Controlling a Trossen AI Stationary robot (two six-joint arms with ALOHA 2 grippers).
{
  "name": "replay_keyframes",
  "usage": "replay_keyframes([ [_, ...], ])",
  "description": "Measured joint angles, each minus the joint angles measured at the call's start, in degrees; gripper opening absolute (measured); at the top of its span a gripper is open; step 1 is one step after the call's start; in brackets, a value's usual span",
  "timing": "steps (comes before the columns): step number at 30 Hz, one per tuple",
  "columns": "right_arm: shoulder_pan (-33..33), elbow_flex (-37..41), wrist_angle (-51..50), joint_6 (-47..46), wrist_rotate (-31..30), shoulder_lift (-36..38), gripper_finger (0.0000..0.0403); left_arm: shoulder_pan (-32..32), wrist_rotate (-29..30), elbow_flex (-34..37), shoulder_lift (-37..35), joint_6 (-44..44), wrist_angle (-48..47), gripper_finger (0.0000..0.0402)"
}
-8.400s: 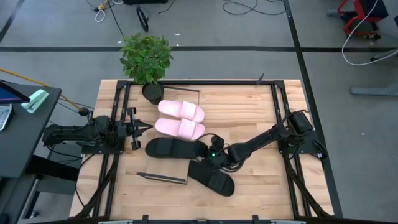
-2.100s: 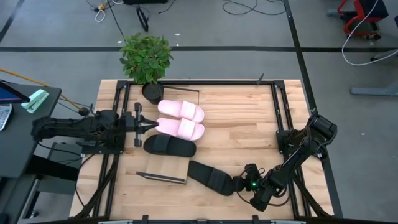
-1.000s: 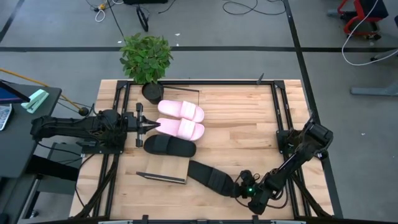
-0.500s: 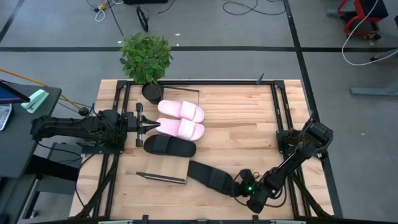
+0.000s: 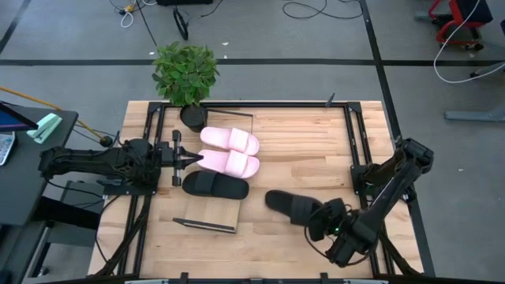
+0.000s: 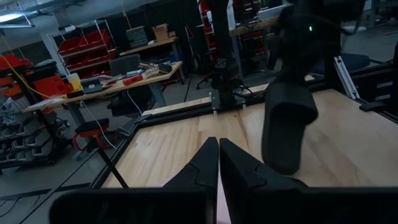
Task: Pick and place slides into the shelf
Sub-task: Put the black slipper on the shelf
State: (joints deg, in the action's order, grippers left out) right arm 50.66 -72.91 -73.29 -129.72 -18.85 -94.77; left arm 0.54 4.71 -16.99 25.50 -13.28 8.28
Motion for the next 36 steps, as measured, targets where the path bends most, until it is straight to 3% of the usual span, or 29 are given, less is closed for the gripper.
replay_keyframes([
  [7,0.1,-10.0,-16.9,7.1,0.3,-0.2,0.0043,0.0,0.0,0.0,0.0,0.0,0.8,0.0035],
  [12,-3.2,-10.6,-16.6,19.0,-6.5,0.0,0.0043,0.0,0.0,0.0,0.0,0.0,0.8,0.0043],
  [20,-8.2,-10.7,-16.8,32.5,-11.3,0.0,0.0043,0.0,0.0,0.0,0.0,0.7,0.8,0.0055],
  [23,-8.9,-11.5,-16.9,34.5,-15.6,0.0,0.0043,0.0,0.0,0.0,0.0,0.7,0.8,0.0062],
  [31,-9.1,-19.3,-16.8,42.6,-33.6,0.0,0.0043,0.0,-0.4,0.0,0.0,2.6,0.3,0.0099],
  [36,-10.7,-23.4,-15.9,50.4,-40.1,0.1,0.0043,0.0,-5.7,0.0,0.0,8.5,0.8,0.0135],
])
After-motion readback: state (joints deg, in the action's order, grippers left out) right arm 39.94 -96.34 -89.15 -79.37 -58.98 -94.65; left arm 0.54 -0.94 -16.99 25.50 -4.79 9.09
